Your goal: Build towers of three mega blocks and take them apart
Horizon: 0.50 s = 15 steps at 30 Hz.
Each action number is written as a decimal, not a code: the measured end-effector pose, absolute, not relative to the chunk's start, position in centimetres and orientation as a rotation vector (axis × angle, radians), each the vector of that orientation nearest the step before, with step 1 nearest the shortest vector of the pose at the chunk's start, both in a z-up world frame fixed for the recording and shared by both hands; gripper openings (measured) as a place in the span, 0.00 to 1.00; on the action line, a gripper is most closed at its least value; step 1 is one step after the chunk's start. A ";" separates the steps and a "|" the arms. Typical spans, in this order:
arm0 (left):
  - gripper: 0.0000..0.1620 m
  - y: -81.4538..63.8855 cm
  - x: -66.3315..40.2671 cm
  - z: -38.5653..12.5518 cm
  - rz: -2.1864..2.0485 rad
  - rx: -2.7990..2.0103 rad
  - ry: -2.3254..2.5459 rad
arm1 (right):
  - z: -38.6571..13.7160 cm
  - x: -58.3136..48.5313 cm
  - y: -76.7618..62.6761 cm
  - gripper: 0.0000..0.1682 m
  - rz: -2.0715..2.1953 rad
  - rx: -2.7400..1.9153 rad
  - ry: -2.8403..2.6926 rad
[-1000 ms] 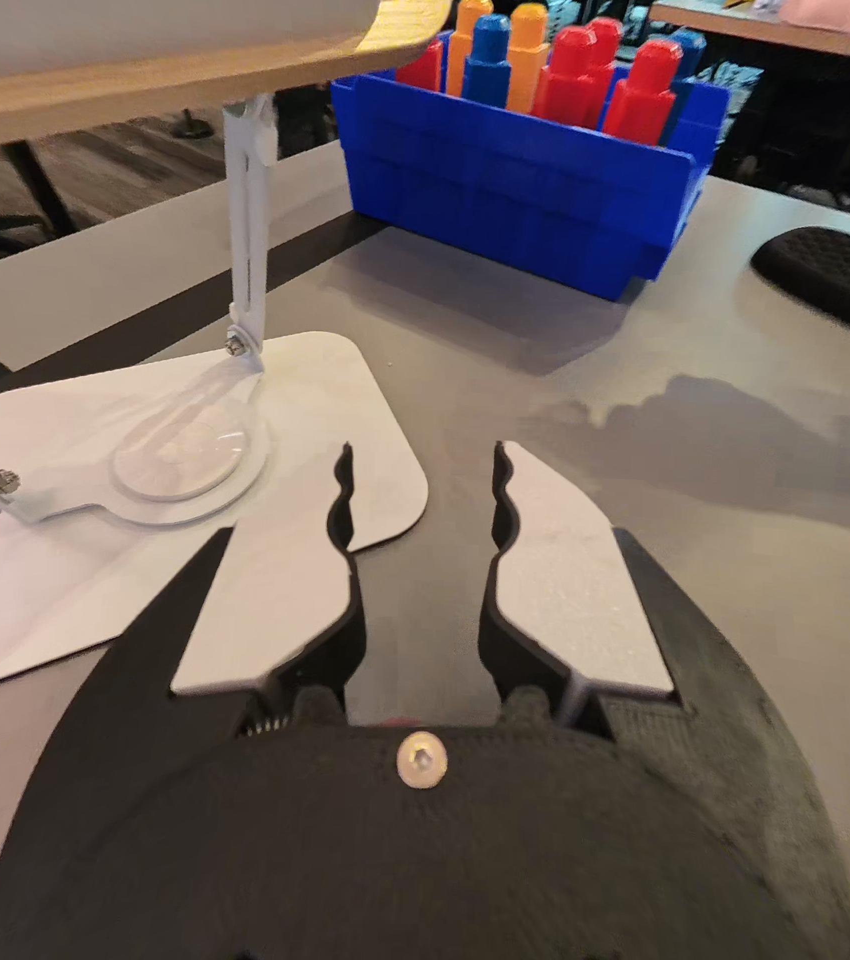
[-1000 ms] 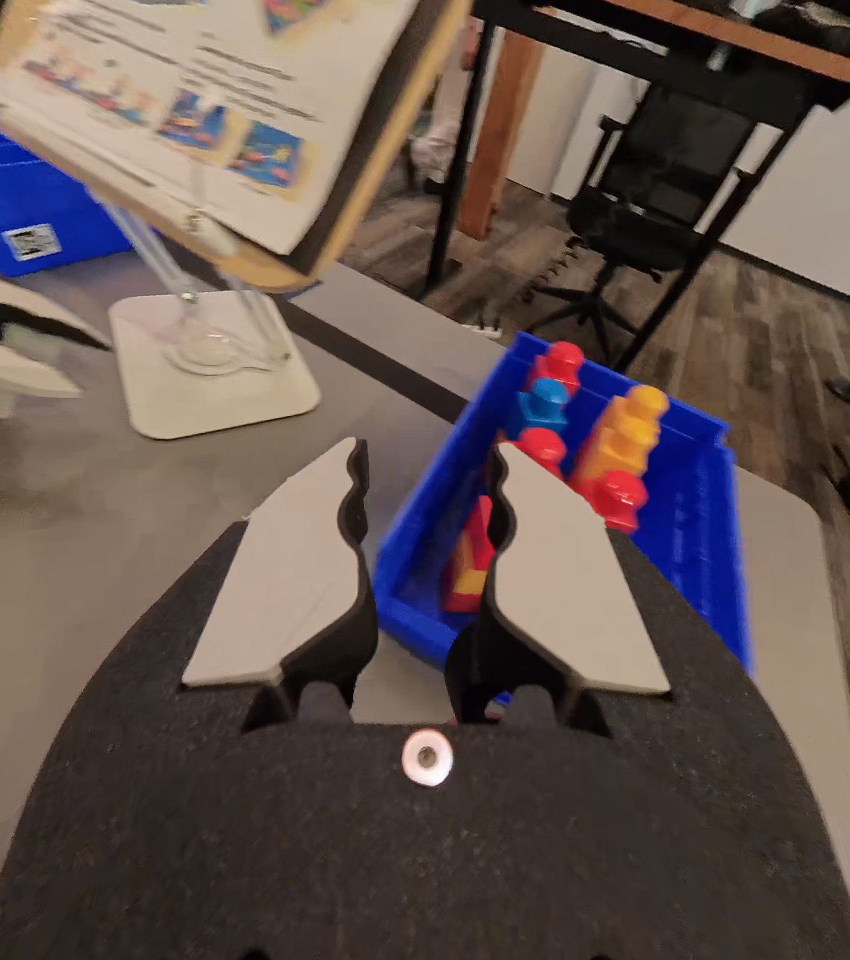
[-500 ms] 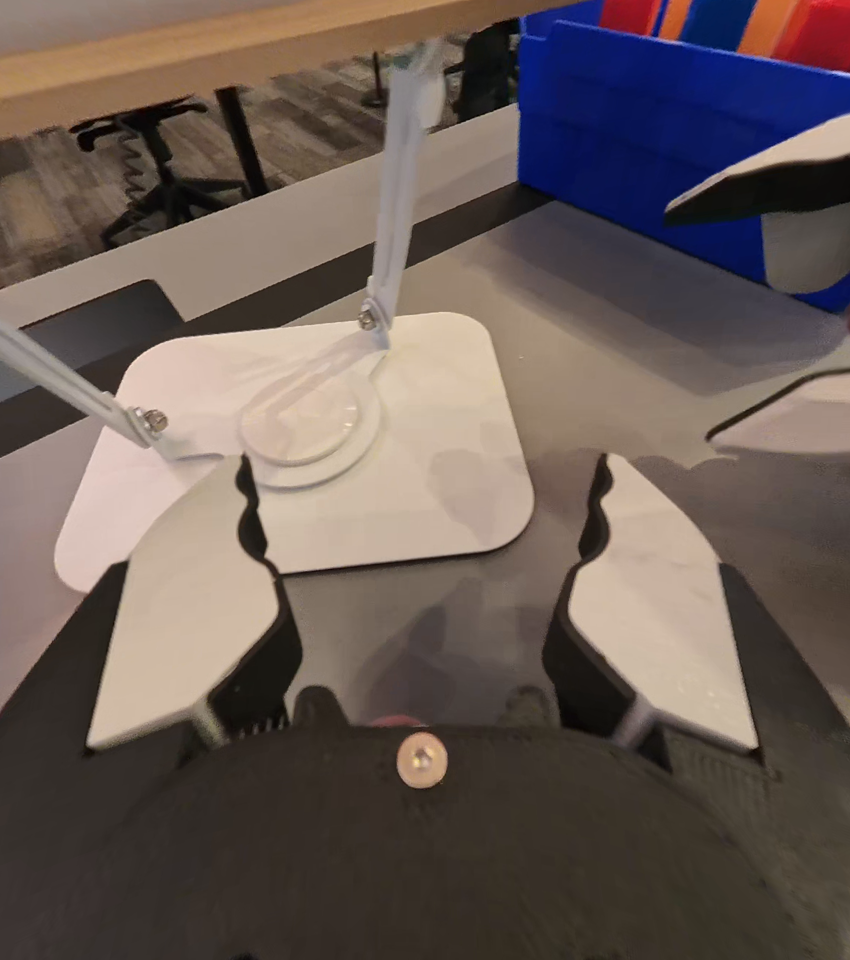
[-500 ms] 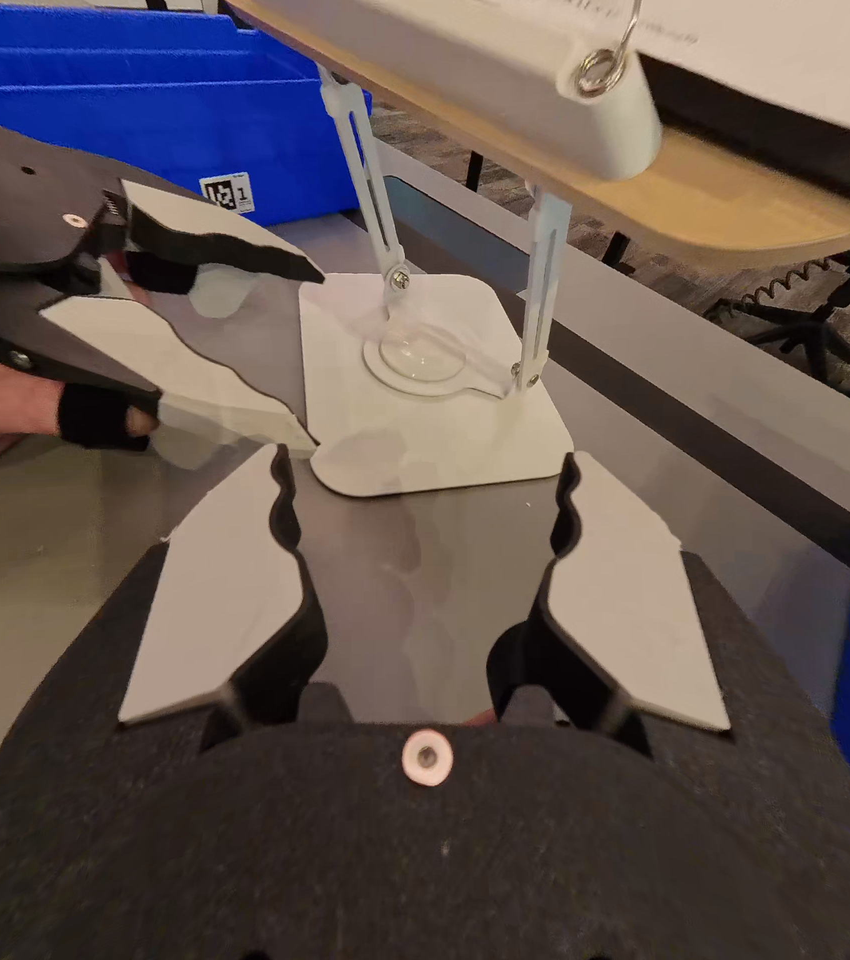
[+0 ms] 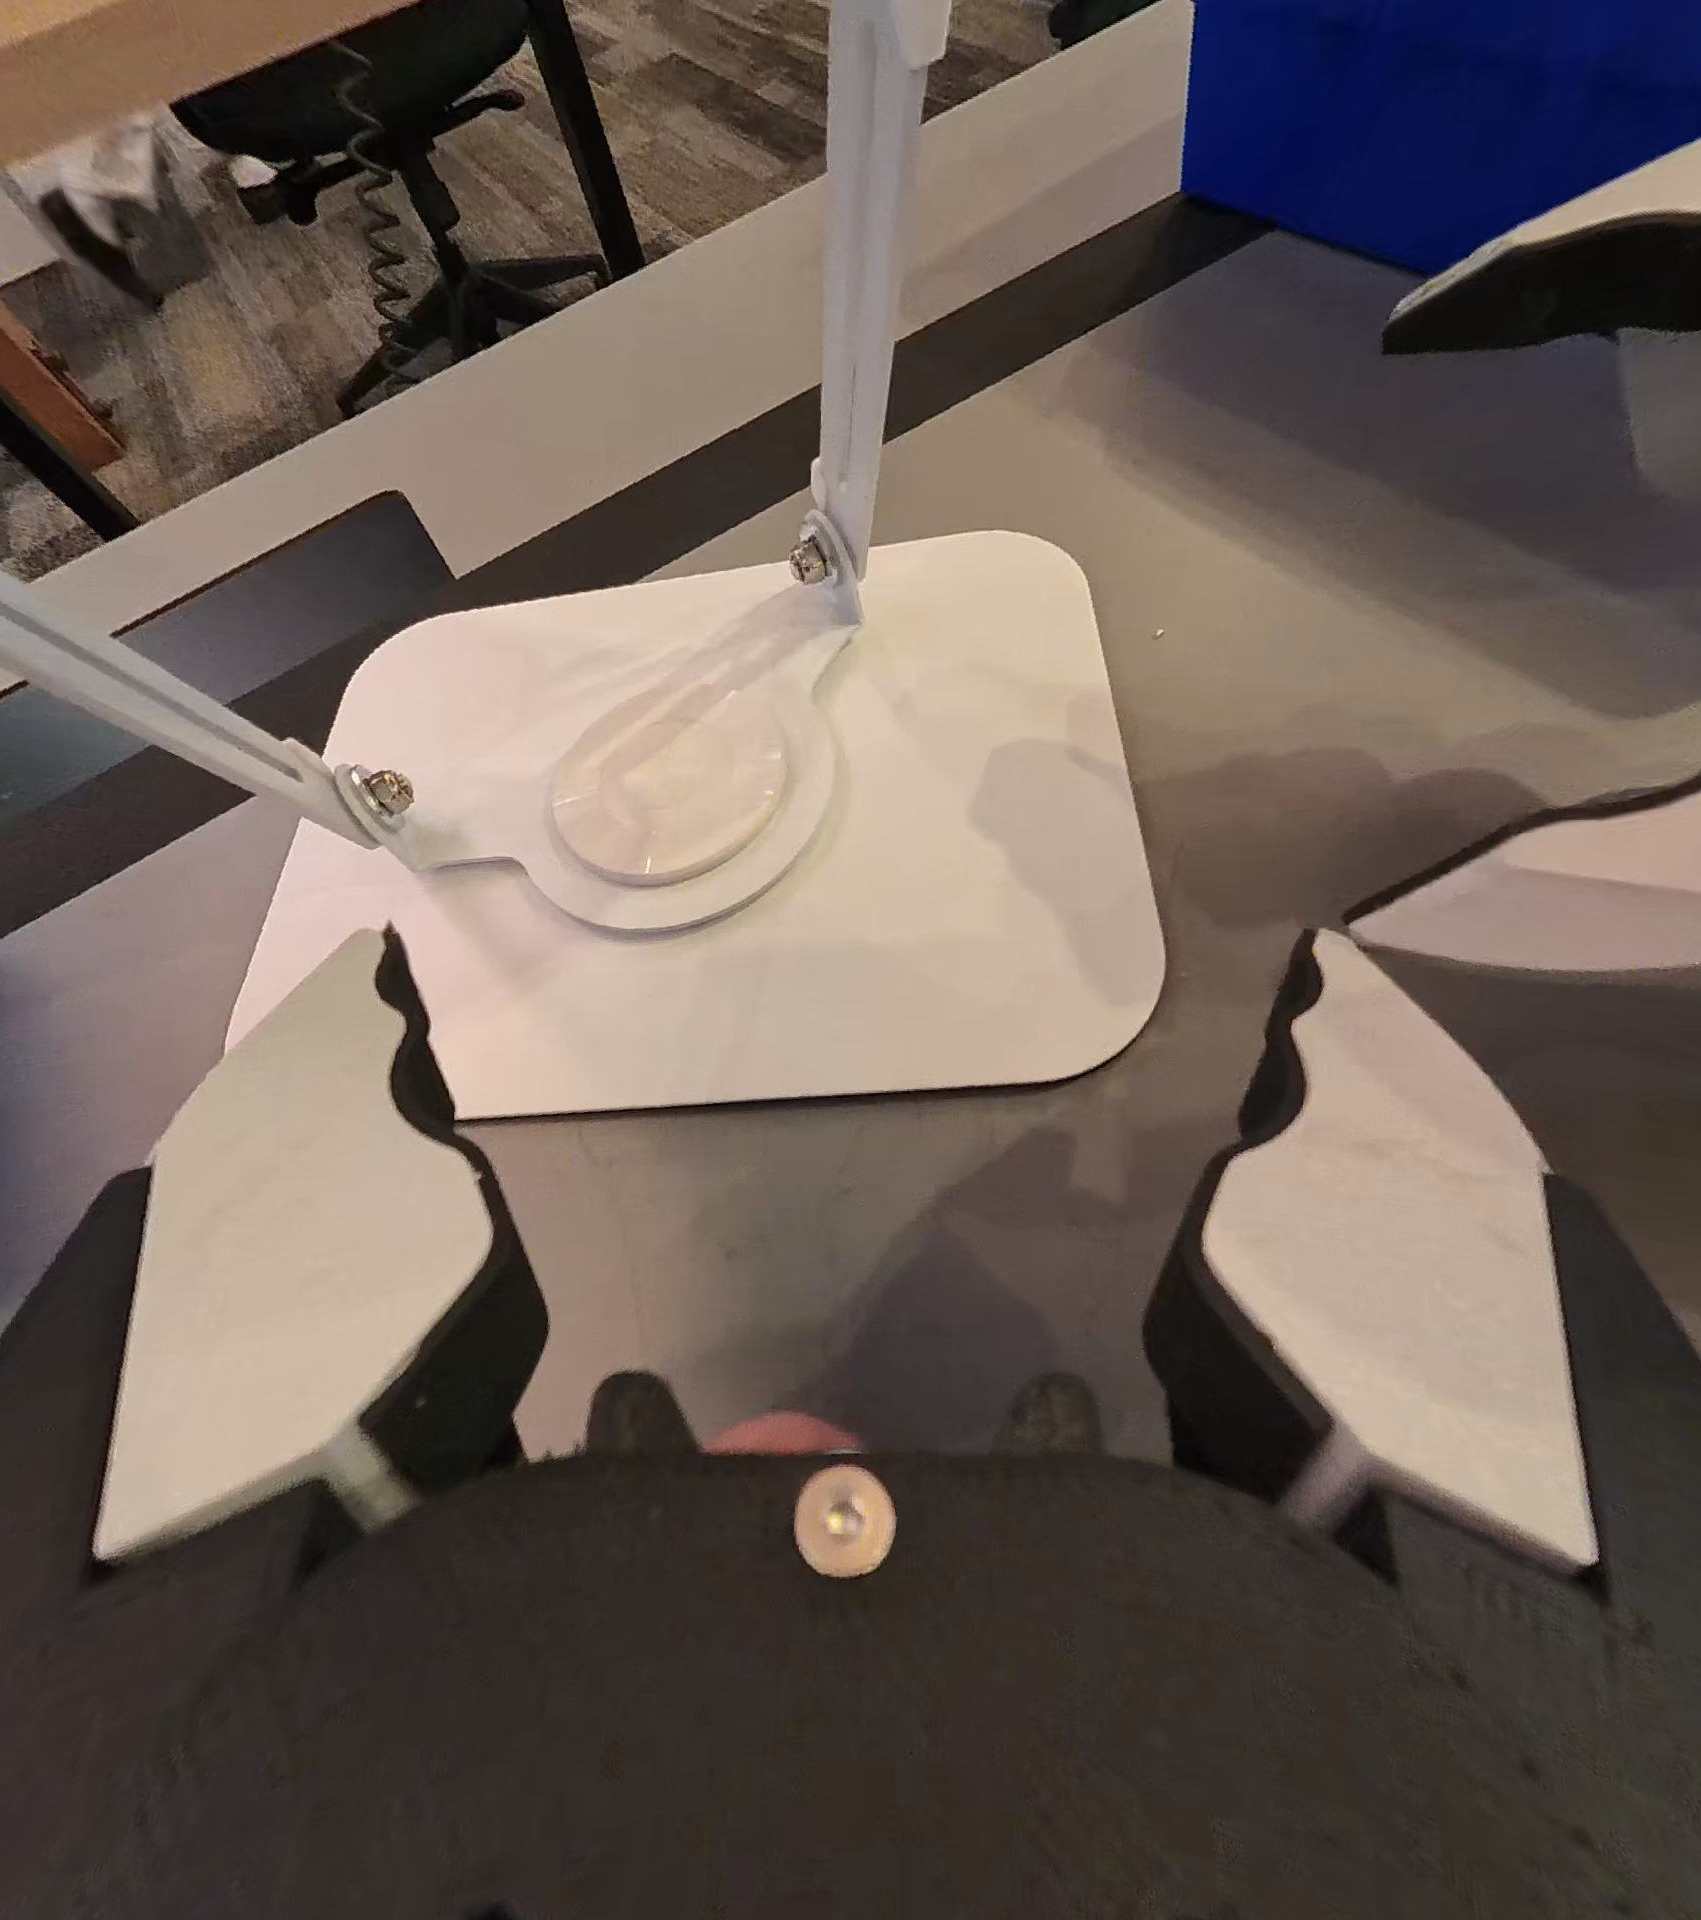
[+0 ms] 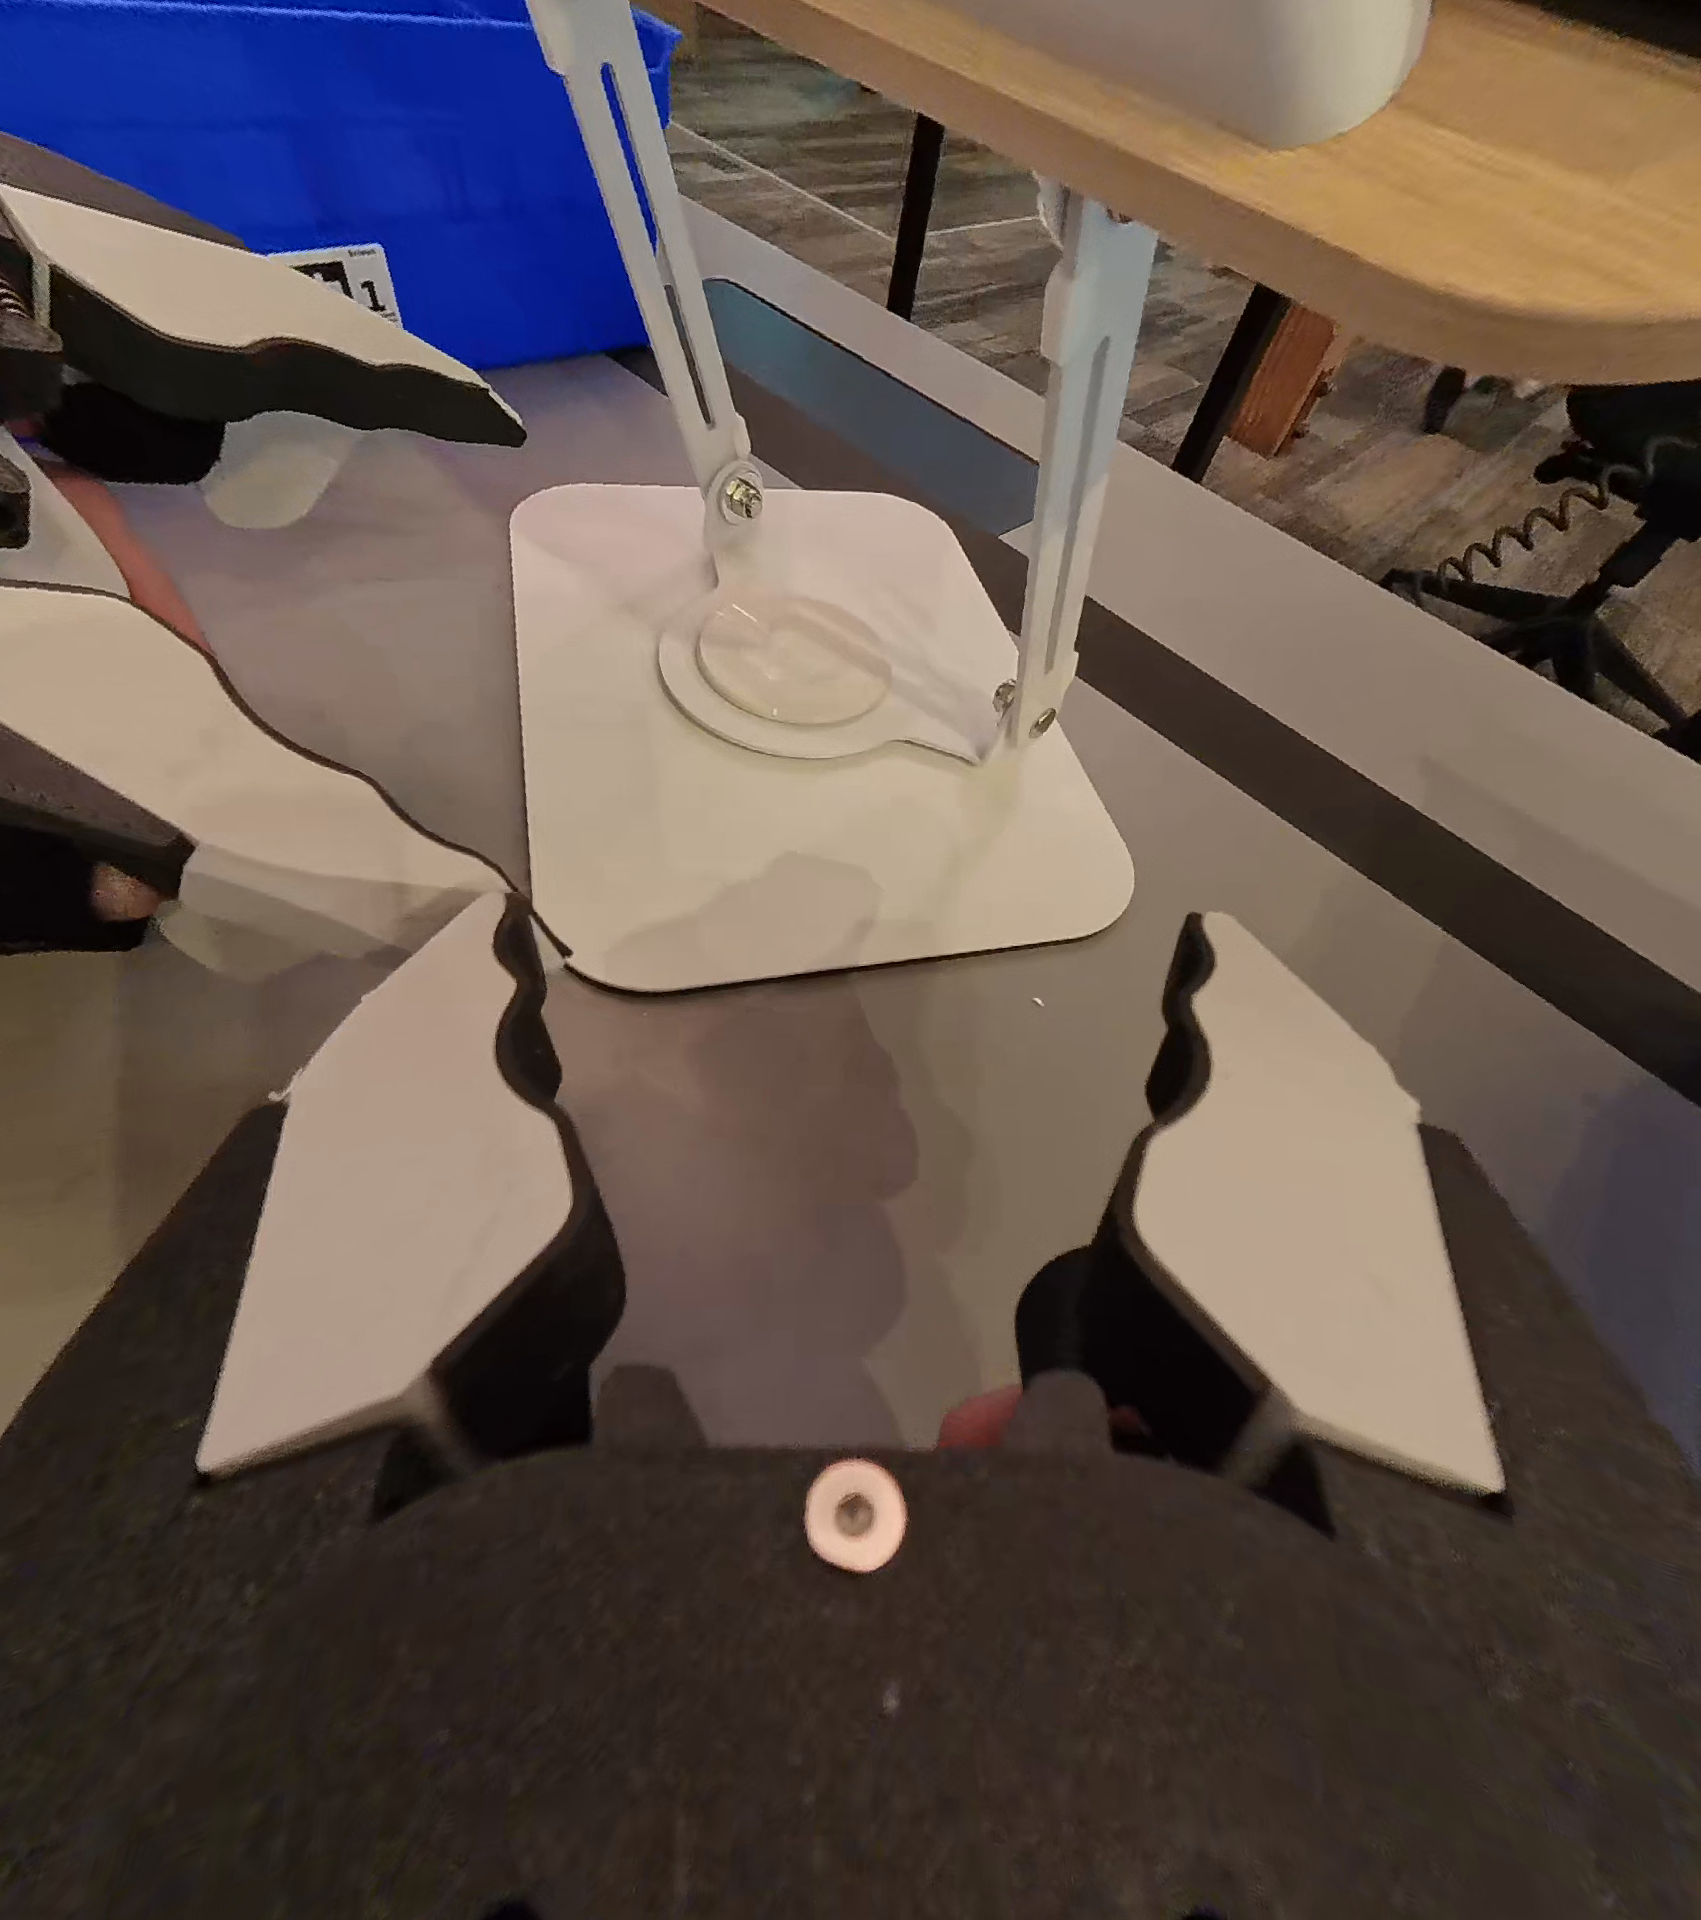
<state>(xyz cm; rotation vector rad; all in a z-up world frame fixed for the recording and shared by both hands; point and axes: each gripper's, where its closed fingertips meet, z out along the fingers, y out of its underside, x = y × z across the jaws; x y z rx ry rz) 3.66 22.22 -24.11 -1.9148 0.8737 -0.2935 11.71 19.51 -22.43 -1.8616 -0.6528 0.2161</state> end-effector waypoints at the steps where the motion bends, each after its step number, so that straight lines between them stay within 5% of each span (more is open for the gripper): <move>1: 0.90 22.2 3.7 -24.1 -0.293 -1.914 0.876 | -22.4 11.7 19.5 0.67 0.211 -1.858 -0.652; 15: 0.90 22.4 3.6 -24.4 -0.275 -1.930 0.875 | -22.5 12.0 19.3 0.74 0.167 -1.854 -0.654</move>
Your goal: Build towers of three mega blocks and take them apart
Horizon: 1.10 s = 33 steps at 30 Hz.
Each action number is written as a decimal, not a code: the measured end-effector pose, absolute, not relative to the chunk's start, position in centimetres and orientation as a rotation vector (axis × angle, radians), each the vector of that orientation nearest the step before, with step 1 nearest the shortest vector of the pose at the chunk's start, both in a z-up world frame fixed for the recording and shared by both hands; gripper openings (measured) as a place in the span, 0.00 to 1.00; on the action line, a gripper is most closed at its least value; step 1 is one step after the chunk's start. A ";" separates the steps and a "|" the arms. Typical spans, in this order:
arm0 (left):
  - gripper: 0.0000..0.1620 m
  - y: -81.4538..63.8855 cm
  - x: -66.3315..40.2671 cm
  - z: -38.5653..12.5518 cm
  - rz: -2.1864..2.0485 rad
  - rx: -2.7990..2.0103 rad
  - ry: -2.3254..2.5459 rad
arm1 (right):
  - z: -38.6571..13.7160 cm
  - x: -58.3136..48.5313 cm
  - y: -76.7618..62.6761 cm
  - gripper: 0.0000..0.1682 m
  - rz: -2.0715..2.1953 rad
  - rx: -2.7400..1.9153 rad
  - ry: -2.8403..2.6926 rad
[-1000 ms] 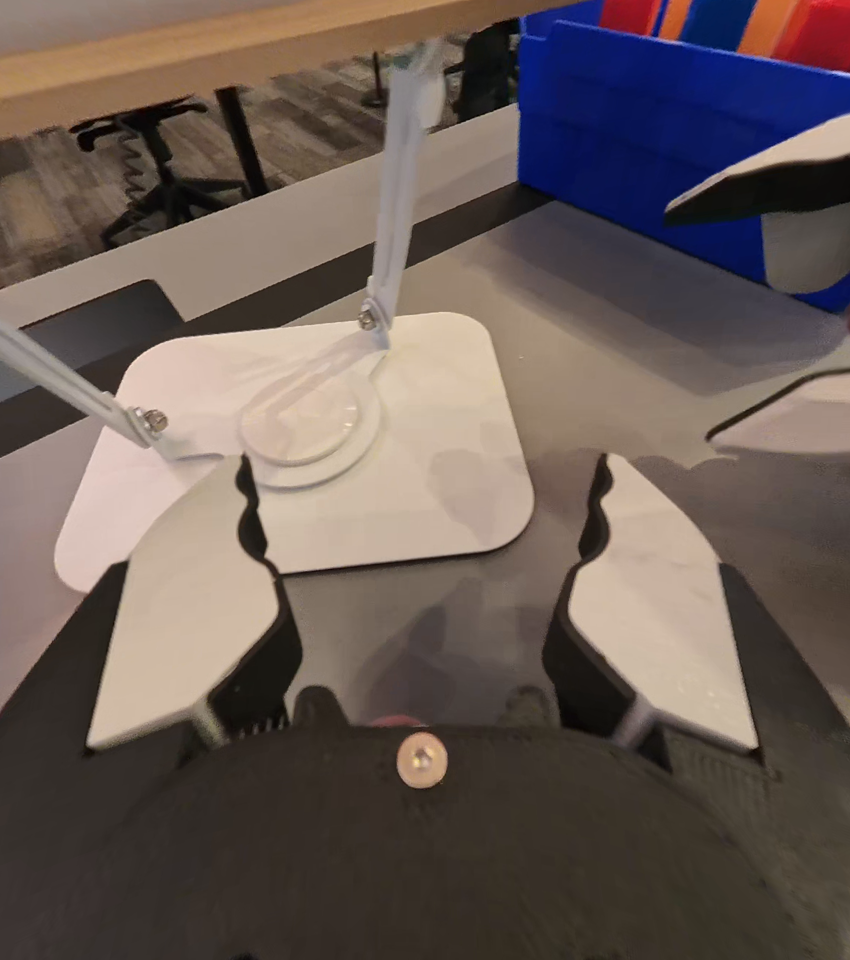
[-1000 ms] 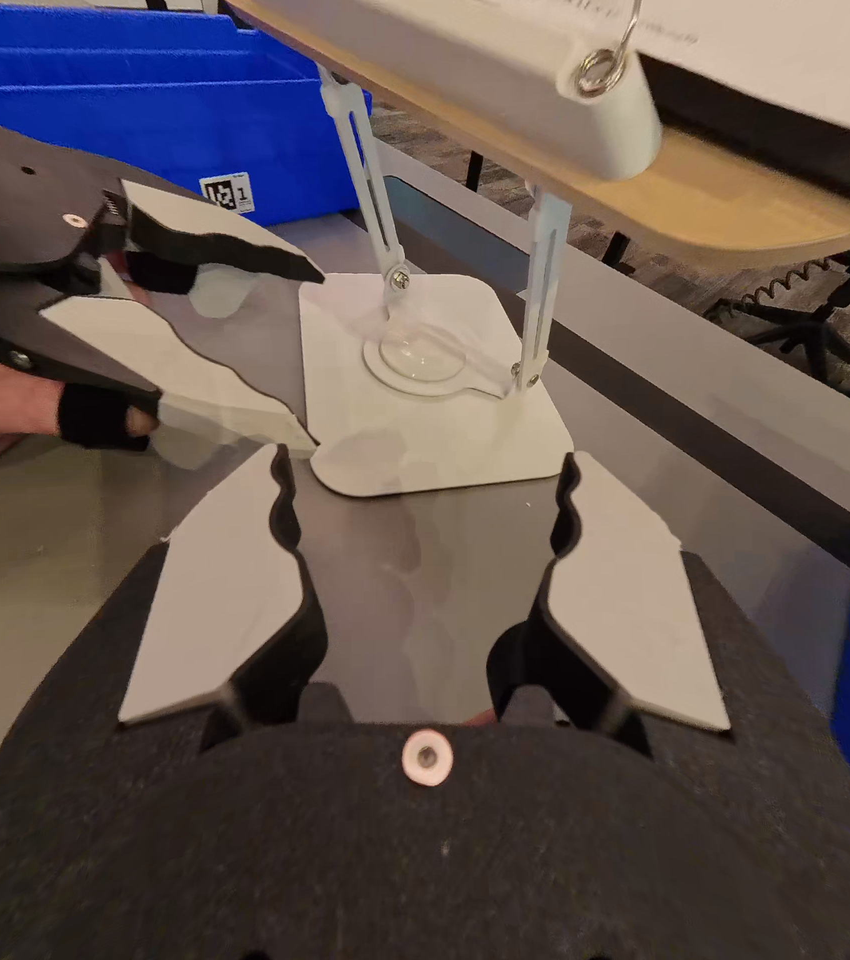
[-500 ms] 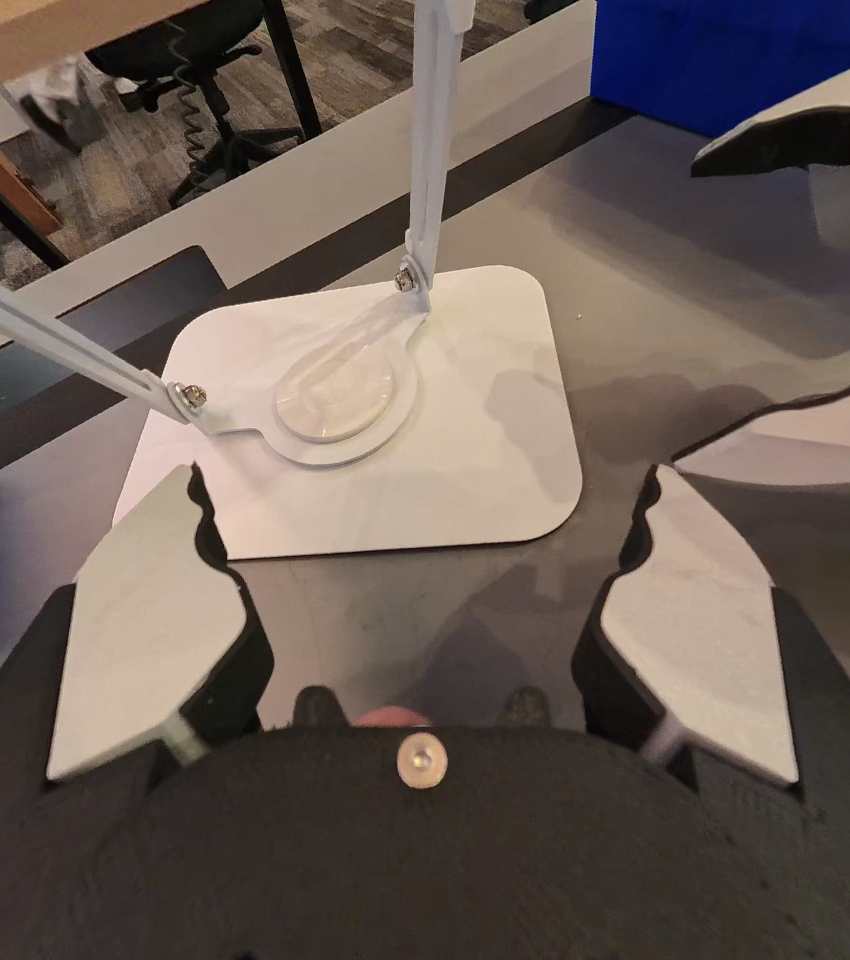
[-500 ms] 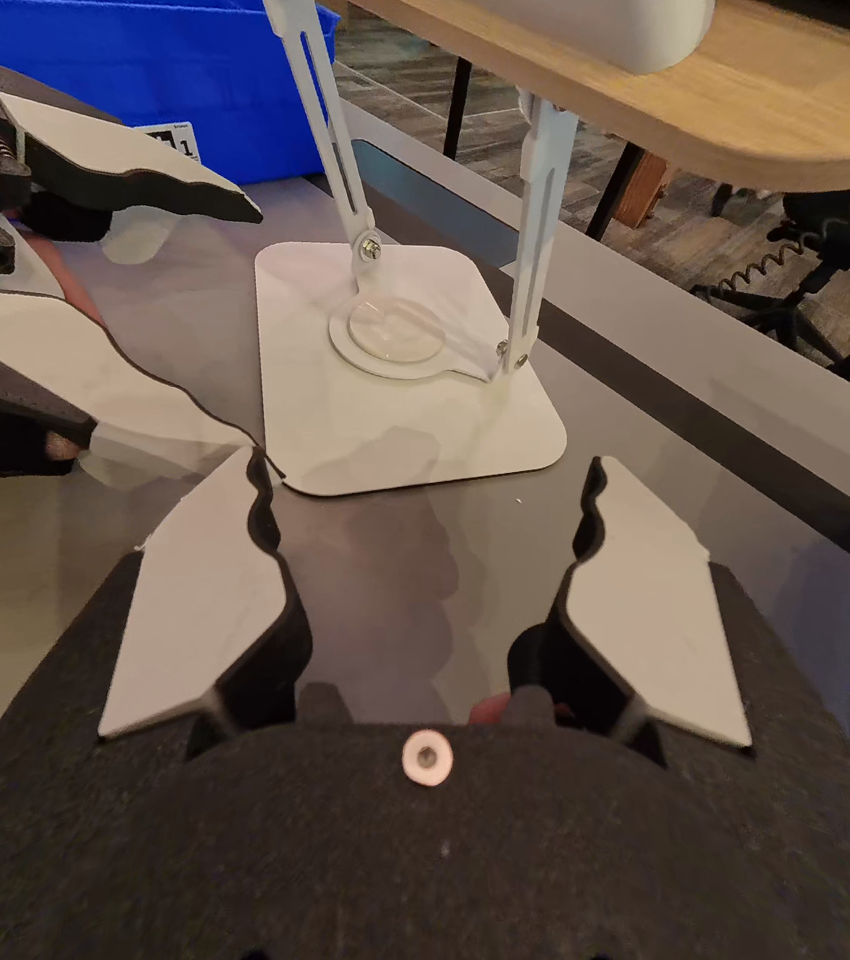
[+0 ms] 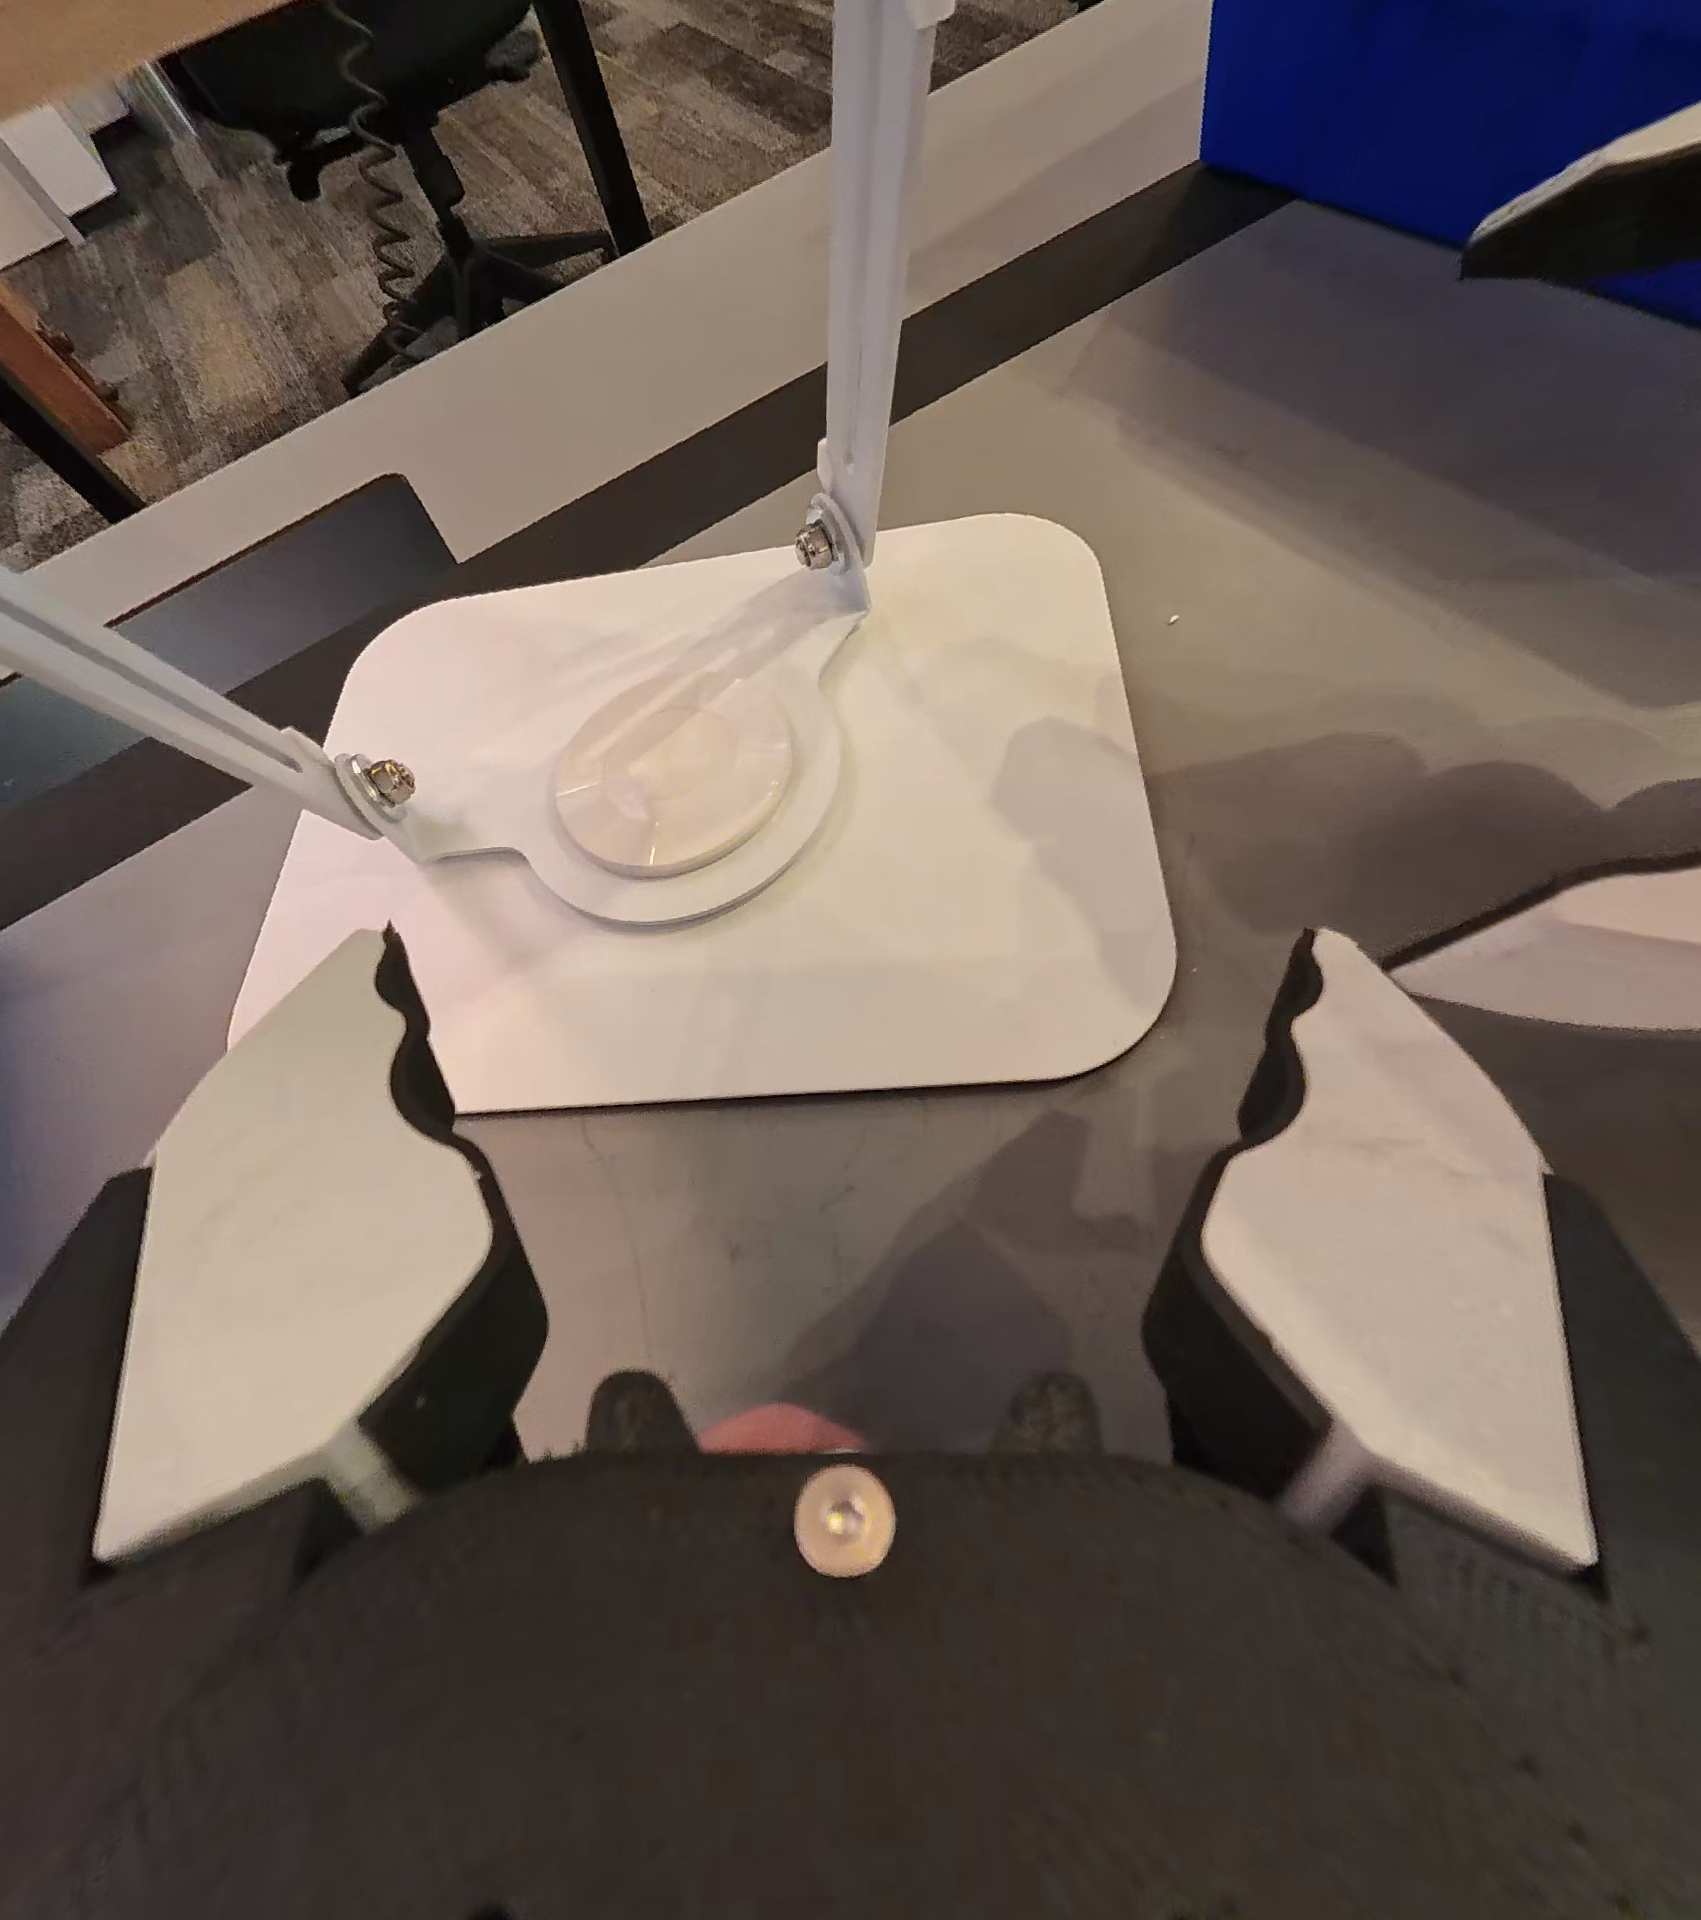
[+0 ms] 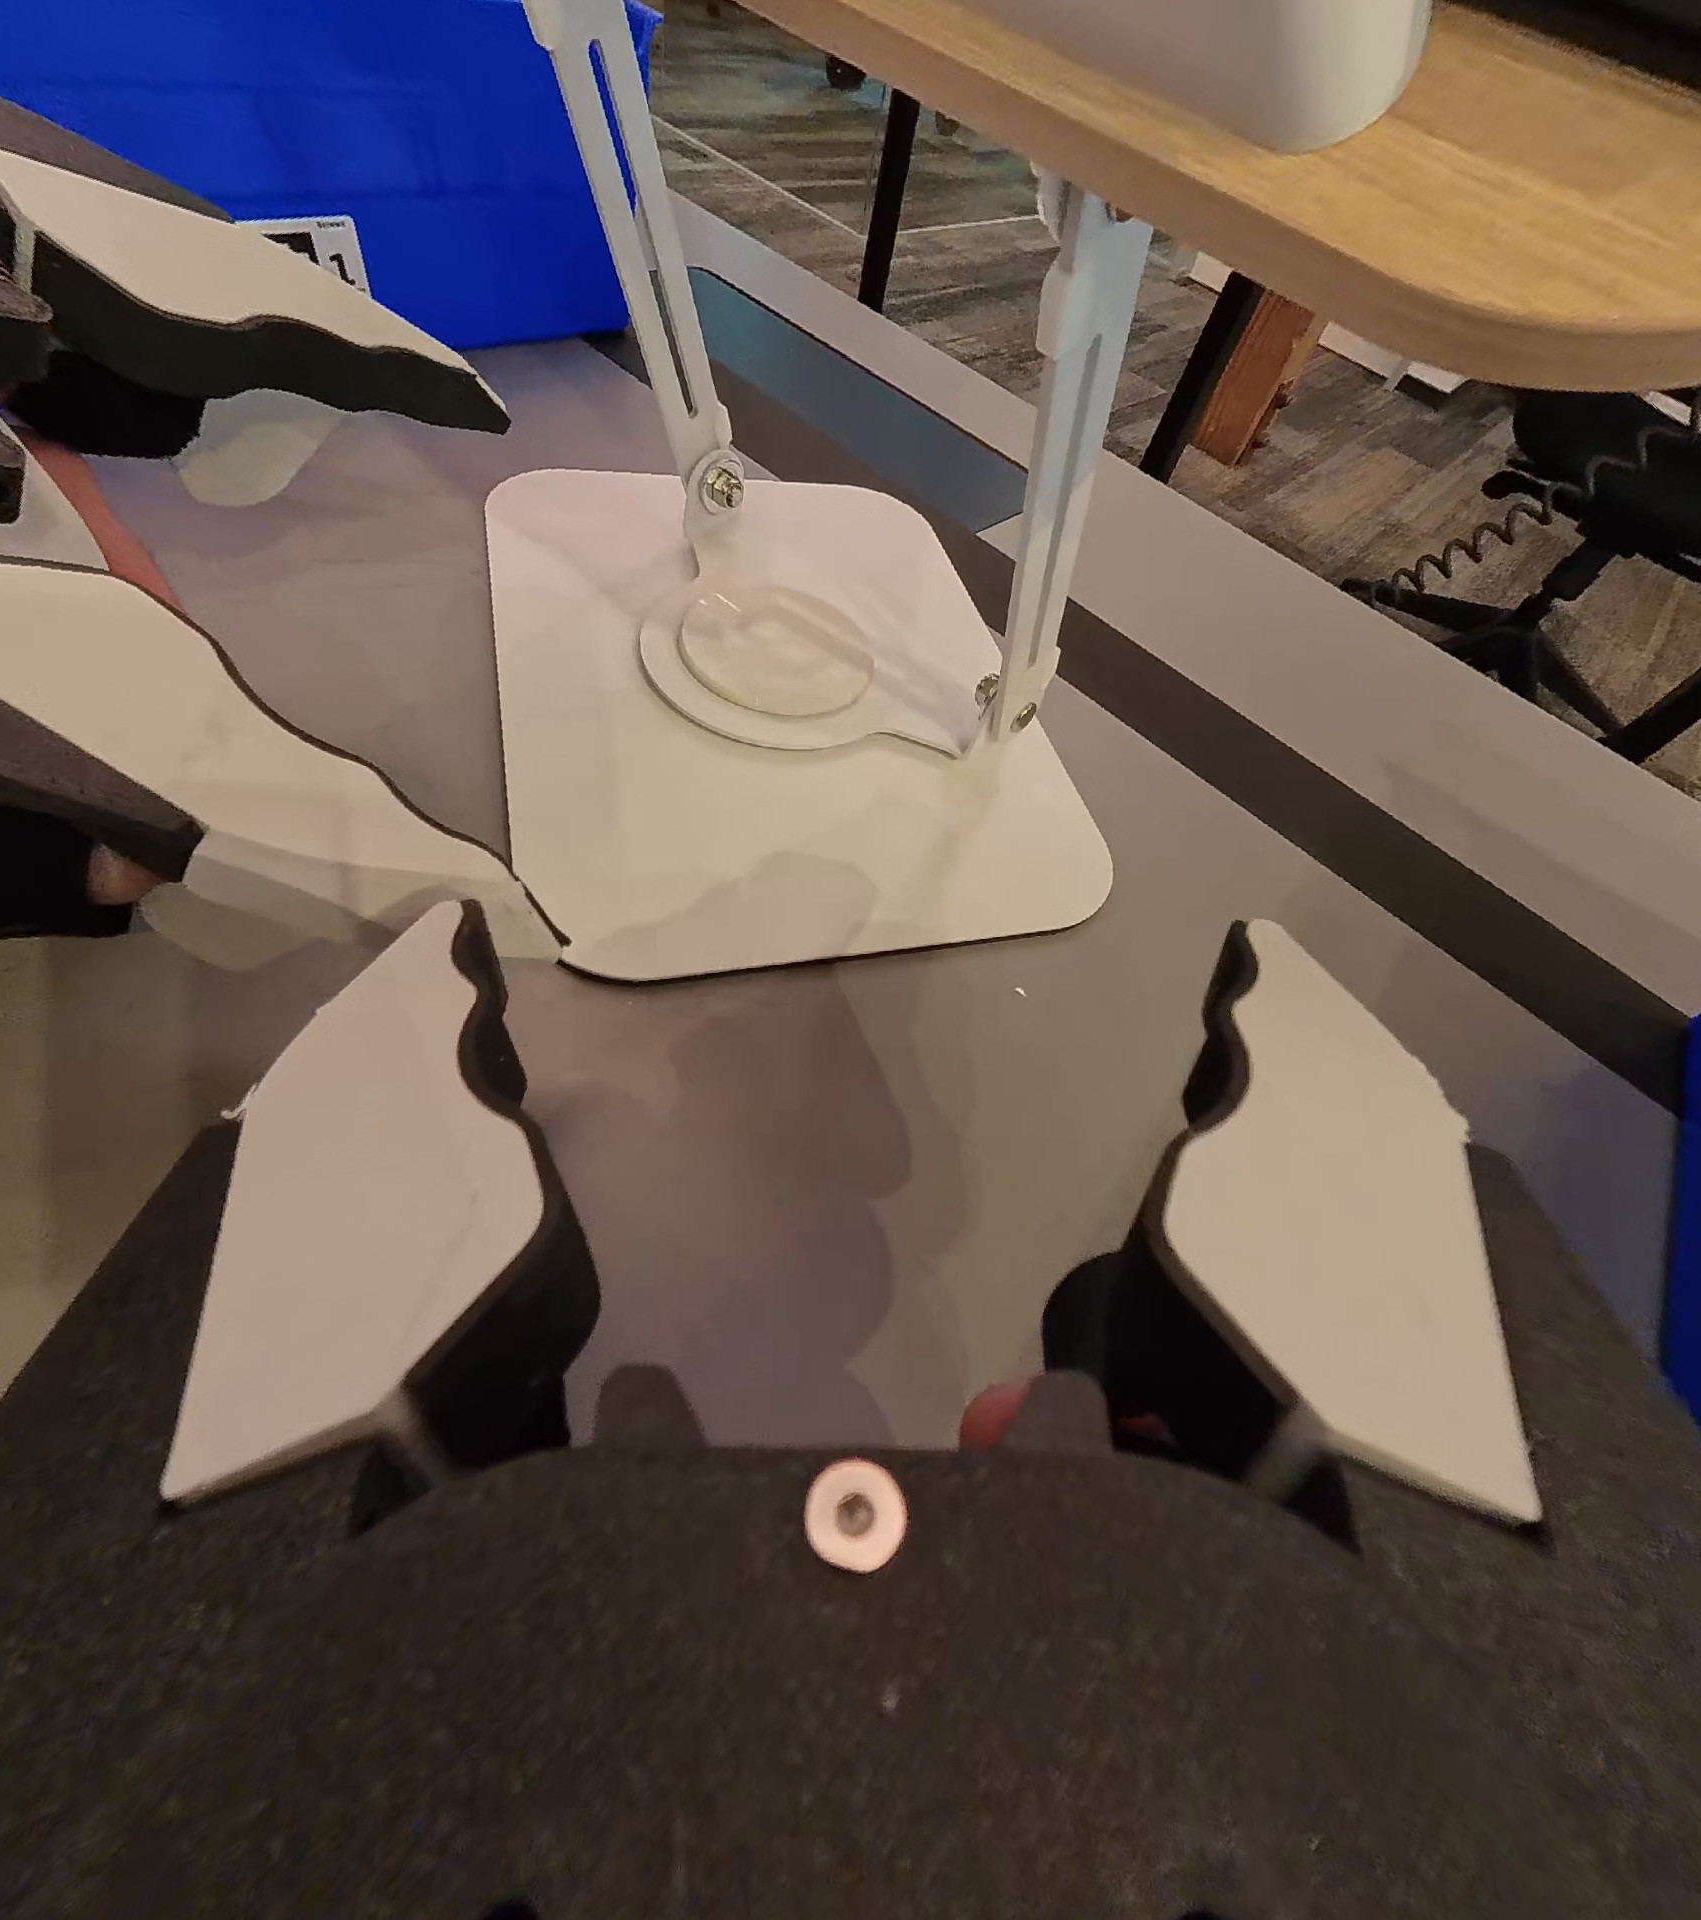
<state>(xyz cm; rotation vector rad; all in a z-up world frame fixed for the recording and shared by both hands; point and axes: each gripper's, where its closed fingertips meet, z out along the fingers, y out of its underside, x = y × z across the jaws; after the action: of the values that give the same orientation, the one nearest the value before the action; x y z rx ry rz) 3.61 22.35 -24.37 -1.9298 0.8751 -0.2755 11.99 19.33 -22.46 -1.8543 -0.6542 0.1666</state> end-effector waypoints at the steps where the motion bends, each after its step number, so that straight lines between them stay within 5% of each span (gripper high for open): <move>1: 0.90 22.4 3.6 -24.4 -0.273 -1.932 0.876 | -22.5 12.0 19.4 0.75 0.162 -1.857 -0.652; 33: 0.85 21.4 -2.7 -29.5 -0.307 -2.345 0.874 | -28.6 11.3 19.0 0.77 0.170 -2.258 -0.772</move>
<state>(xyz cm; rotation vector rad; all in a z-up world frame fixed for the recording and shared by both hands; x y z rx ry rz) -2.71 21.43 -29.45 -2.3450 0.8742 -0.3073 11.31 19.04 -28.60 -2.2578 -0.7721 0.1703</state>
